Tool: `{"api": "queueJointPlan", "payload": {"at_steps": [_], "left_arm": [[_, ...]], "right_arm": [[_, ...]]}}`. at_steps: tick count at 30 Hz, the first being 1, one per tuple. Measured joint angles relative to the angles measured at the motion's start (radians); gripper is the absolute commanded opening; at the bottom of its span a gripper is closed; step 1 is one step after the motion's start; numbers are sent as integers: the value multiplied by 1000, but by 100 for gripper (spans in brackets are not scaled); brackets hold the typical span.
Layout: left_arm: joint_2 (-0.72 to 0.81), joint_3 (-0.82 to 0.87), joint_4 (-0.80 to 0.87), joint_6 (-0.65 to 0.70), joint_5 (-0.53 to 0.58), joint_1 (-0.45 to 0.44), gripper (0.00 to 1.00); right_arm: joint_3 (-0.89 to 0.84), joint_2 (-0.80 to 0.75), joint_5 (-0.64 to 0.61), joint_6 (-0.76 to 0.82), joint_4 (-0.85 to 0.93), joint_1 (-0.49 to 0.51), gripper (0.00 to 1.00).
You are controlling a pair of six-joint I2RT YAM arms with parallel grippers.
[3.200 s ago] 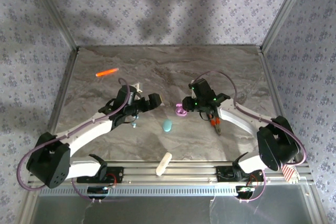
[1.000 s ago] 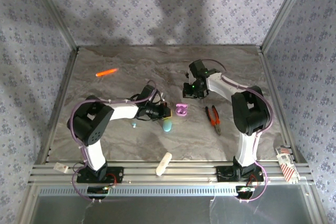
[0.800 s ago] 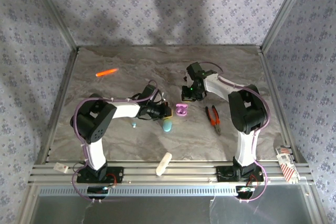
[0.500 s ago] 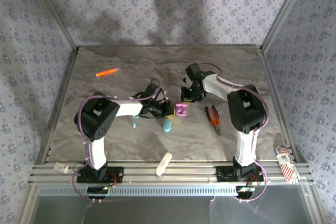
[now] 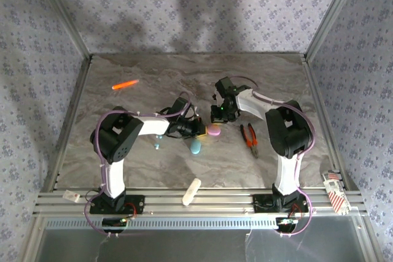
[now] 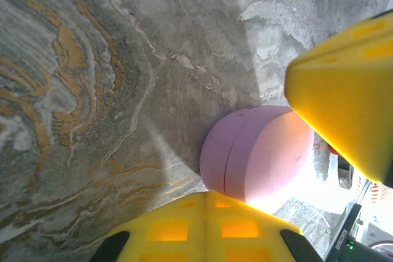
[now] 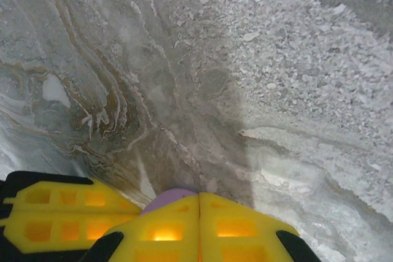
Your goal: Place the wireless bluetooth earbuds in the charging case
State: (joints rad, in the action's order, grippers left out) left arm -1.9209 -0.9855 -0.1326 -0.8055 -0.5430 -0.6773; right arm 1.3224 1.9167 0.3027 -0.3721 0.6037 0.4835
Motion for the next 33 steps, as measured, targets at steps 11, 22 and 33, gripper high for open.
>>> {"api": "queueJointPlan", "payload": {"at_steps": [11, 22, 33], "left_arm": [[61, 22, 28, 5, 44, 0, 0], [228, 98, 88, 30, 124, 51, 0], [346, 181, 125, 35, 152, 109, 2]], "right_arm": [[-60, -86, -42, -11, 0, 13, 24], [-68, -140, -141, -42, 3, 108, 21], [-81, -81, -168, -70, -6, 137, 20]]}}
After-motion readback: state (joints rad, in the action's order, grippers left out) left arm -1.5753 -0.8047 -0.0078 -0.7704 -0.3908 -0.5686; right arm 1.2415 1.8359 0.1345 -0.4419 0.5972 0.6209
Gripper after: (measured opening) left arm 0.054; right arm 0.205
